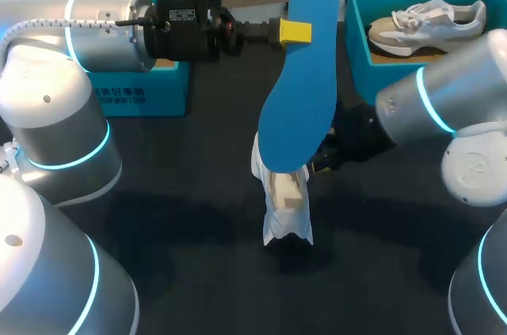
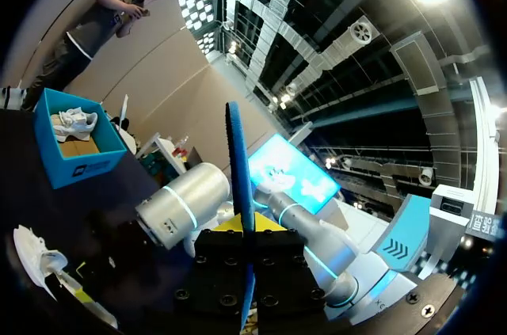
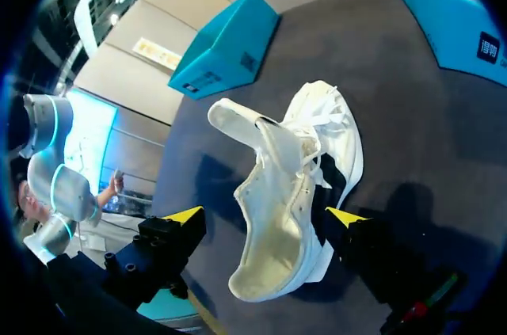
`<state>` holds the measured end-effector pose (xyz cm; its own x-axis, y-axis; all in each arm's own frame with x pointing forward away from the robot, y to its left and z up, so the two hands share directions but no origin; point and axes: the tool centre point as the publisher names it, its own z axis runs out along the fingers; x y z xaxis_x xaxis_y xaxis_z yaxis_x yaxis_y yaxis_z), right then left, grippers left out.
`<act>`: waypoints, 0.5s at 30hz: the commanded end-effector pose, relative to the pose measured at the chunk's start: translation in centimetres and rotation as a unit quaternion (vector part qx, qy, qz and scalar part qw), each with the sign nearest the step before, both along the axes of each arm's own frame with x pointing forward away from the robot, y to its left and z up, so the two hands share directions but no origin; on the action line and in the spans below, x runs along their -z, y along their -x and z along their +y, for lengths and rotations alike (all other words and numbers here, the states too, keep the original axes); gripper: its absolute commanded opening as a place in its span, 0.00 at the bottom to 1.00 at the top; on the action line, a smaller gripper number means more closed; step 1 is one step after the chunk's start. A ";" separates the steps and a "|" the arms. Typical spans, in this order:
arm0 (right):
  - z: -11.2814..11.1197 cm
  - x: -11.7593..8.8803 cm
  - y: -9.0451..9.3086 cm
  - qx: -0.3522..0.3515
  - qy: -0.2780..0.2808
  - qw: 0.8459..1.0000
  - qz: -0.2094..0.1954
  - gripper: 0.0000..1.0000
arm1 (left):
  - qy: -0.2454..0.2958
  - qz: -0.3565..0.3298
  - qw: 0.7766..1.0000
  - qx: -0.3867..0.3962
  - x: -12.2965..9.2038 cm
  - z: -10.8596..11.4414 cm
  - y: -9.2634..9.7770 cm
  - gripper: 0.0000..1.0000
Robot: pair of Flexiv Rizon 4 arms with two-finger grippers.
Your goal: Take the shoe out of the shoebox, open the shoe tongue, remove and reinsert the insole, then place the shoe into the shoebox
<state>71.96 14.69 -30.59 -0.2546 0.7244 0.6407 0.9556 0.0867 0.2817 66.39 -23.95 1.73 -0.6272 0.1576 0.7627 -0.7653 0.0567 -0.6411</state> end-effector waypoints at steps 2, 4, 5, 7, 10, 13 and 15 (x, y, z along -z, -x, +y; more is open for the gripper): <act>-1.1 -0.1 0.5 -0.009 -0.034 0.999 0.000 1.00 | 0.000 0.000 1.000 -0.001 0.1 0.0 0.1 0.00; -1.1 -0.1 0.5 -0.009 -0.034 0.999 0.000 1.00 | 0.000 0.000 1.000 -0.001 0.1 0.0 0.1 0.00; -1.1 -0.1 0.5 -0.009 -0.034 0.999 0.000 1.00 | 0.000 0.000 1.000 -0.001 0.1 0.0 0.1 0.00; -1.1 -0.1 0.5 -0.009 -0.034 0.999 0.000 1.00 | 0.000 0.000 1.000 -0.001 0.1 0.0 0.1 0.00; -1.0 -0.4 0.4 -0.007 -0.055 0.998 -0.007 1.00 | 0.000 0.000 1.000 -0.001 0.1 0.0 0.1 0.00; -0.8 -1.4 0.3 -0.006 -0.085 0.996 0.003 1.00 | 0.000 0.000 1.000 -0.001 0.1 0.0 0.1 0.00; -0.8 -2.2 0.2 0.001 -0.121 0.993 0.006 1.00 | 0.000 0.000 1.000 -0.001 0.1 0.0 0.1 0.00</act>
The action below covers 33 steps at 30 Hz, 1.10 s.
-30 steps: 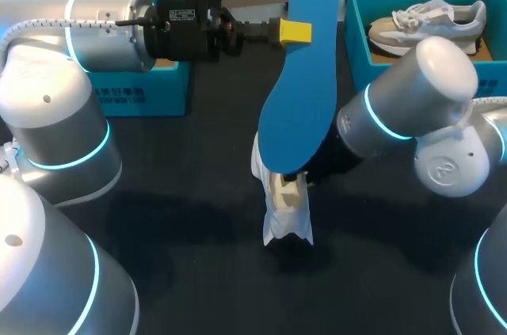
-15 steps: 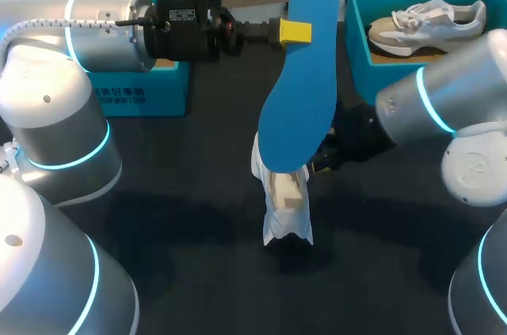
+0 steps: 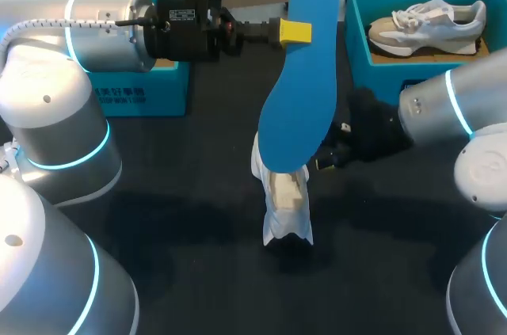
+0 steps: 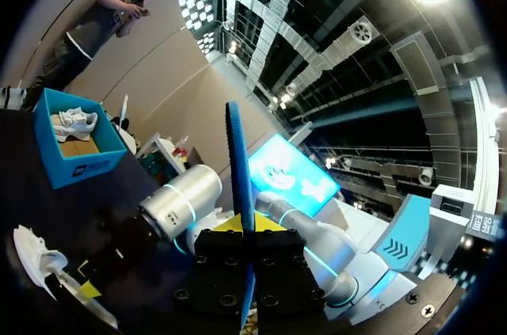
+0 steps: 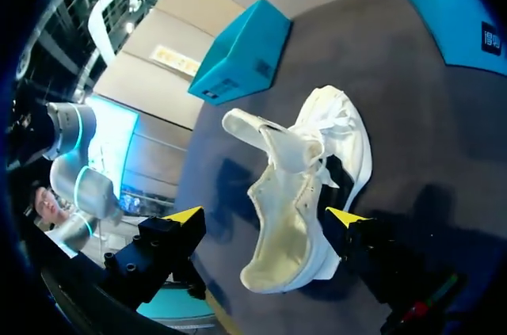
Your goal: Take the shoe out of the shoebox, open the shoe tongue, remove and reinsert the insole, then place the shoe into the shoebox
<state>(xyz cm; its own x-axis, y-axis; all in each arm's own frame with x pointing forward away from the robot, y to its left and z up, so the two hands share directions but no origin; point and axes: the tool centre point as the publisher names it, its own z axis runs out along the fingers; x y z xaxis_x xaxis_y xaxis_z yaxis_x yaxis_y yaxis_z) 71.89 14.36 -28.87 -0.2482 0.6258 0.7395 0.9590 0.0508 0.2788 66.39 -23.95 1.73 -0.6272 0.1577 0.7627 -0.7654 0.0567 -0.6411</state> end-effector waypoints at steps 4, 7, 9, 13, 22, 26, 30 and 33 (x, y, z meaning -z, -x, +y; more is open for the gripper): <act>-0.1 -2.5 0.0 -0.007 -0.093 0.996 -0.007 1.00 | 0.000 0.000 1.000 -0.001 0.1 0.0 0.1 0.00; -0.3 -4.1 0.0 -0.006 -0.112 0.994 -0.011 1.00 | 0.000 0.000 1.000 -0.001 0.1 0.0 0.1 0.00; -0.5 -5.3 0.0 -0.005 -0.114 0.993 -0.007 1.00 | 0.000 0.000 1.000 -0.001 0.1 0.0 0.1 0.00; -1.4 -7.2 0.3 0.000 -0.130 0.991 0.011 1.00 | 0.000 0.000 1.000 -0.001 0.1 0.0 0.1 0.00; -3.7 -9.6 1.3 -0.004 -0.184 0.981 0.056 1.00 | 0.000 0.000 1.000 -0.001 0.1 0.0 0.1 0.00; -4.5 -9.7 1.7 -0.001 -0.206 0.976 0.068 1.00 | 0.000 0.000 1.000 -0.001 0.1 0.0 0.1 0.00; -4.7 -10.0 1.9 -0.007 -0.222 0.972 0.077 1.00 | 0.000 0.000 1.000 -0.001 0.1 0.0 0.1 0.00; -4.8 -10.2 1.9 -0.003 -0.248 0.966 0.071 1.00 | 0.000 0.000 1.000 -0.001 0.1 0.0 0.1 0.00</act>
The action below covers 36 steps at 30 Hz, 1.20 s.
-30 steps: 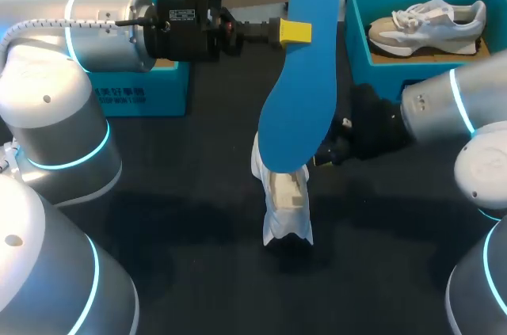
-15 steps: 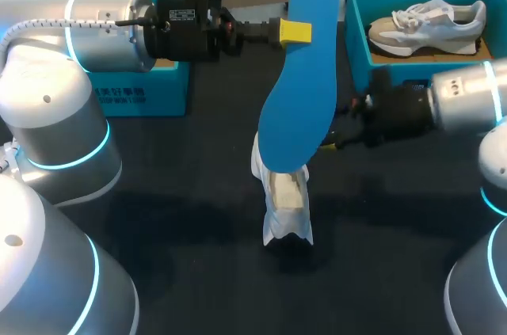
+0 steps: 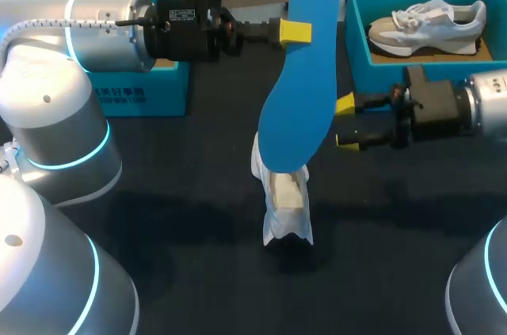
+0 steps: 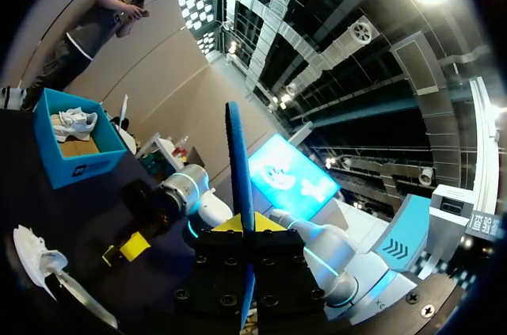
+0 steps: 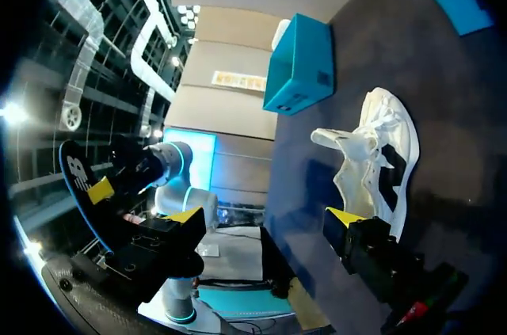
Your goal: Take the shoe out of the shoebox, open the shoe tongue, remove and reinsert the insole, then place the shoe into the shoebox
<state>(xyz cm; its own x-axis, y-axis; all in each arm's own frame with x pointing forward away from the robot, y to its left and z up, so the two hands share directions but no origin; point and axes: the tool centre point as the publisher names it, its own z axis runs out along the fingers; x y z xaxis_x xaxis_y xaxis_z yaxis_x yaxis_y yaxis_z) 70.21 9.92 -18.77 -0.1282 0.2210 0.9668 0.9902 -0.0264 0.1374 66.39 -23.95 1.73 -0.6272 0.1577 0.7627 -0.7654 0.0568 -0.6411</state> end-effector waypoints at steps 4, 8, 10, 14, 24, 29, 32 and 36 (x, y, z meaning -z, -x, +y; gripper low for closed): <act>-0.4 -0.1 0.2 0.009 -0.020 1.000 0.000 1.00 | 0.000 0.000 1.000 -0.001 0.1 0.0 0.1 0.00; -0.4 -0.1 0.2 0.009 -0.020 1.000 0.000 1.00 | 0.000 0.000 1.000 -0.001 0.1 0.0 0.1 0.00; -0.4 -0.1 0.2 0.009 -0.020 1.000 0.000 1.00 | 0.000 0.000 1.000 -0.001 0.1 0.0 0.1 0.00; -0.4 -0.1 0.2 0.009 -0.020 1.000 0.000 1.00 | 0.000 0.000 1.000 -0.001 0.1 0.0 0.1 0.00; -0.4 -0.1 0.2 0.009 -0.020 1.000 0.000 1.00 | 0.006 -0.010 1.000 0.016 0.7 0.9 0.5 0.00; -0.4 -0.1 0.2 0.009 -0.020 1.000 0.000 1.00 | 0.022 -0.057 0.997 0.038 1.5 1.9 0.9 0.00; -0.4 -0.1 0.2 0.009 -0.020 1.000 0.000 1.00 | 0.015 -0.097 0.994 0.043 2.1 2.3 1.0 0.00; -0.4 -0.1 0.2 0.009 -0.020 1.000 0.000 1.00 | 0.012 -0.168 0.985 0.041 2.9 2.6 1.1 0.00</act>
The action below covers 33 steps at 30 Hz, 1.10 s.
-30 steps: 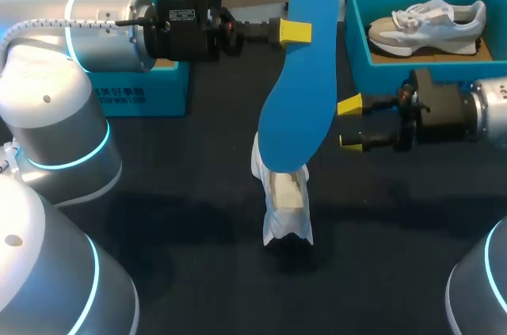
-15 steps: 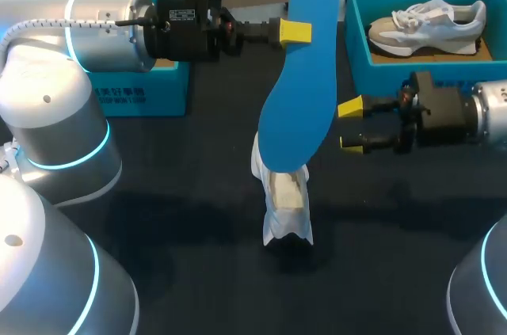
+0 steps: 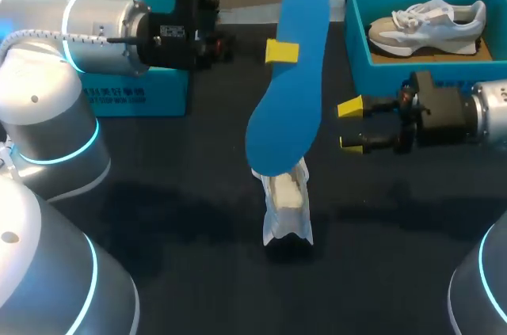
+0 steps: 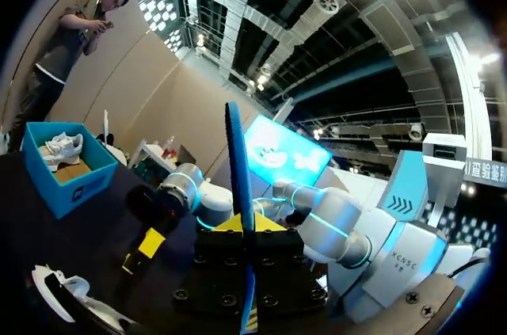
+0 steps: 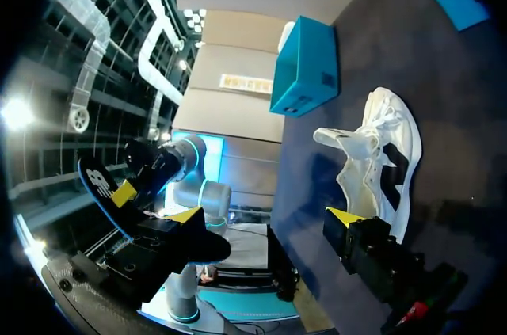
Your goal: Take the shoe out of the shoebox, open the shoe tongue, remove and reinsert the insole, then place the shoe into the shoebox
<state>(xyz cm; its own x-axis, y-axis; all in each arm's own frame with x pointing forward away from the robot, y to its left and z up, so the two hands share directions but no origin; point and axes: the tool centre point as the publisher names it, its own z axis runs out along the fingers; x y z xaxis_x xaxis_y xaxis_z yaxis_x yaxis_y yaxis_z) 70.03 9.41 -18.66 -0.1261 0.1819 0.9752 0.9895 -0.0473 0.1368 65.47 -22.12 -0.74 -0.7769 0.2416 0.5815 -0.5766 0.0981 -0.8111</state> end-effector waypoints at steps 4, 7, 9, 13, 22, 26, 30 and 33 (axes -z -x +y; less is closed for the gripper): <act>0.1 0.0 0.1 0.001 0.001 1.000 0.000 1.00 | 0.015 -0.104 0.994 -0.022 0.8 1.0 0.4 0.00; 0.1 0.0 0.1 0.001 0.001 1.000 0.000 1.00 | 0.032 -0.145 0.988 -0.045 1.0 1.1 0.4 0.00; 0.1 0.0 0.1 0.001 0.001 1.000 0.000 1.00 | 0.039 -0.207 0.976 -0.060 1.2 1.2 0.6 0.00; 0.1 0.0 0.1 0.001 0.001 1.000 0.000 1.00 | 0.018 -0.262 0.961 -0.084 1.6 1.0 0.4 0.00; 0.1 0.0 0.1 0.001 0.001 1.000 0.000 1.00 | 0.018 -0.262 0.961 -0.084 1.6 1.0 0.4 0.00; 0.1 0.0 0.1 0.001 0.001 1.000 0.000 1.00 | 0.018 -0.262 0.961 -0.084 1.6 1.0 0.4 0.00; 0.1 0.0 0.1 0.001 0.001 1.000 0.000 1.00 | 0.048 -0.350 0.932 -0.084 3.7 1.4 0.0 0.00; 0.1 0.0 0.1 0.001 0.001 1.000 0.000 1.00 | 0.077 -0.387 0.917 -0.057 4.3 2.0 0.6 0.00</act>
<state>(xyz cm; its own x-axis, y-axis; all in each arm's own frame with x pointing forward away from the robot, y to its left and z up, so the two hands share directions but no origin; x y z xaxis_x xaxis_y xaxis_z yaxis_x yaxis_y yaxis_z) 70.03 9.35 -18.62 -0.1255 0.1825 0.9752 0.9896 -0.0471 0.1361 65.03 -20.94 -3.93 -0.9878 0.1300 -0.0858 0.0853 -0.0089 -0.9963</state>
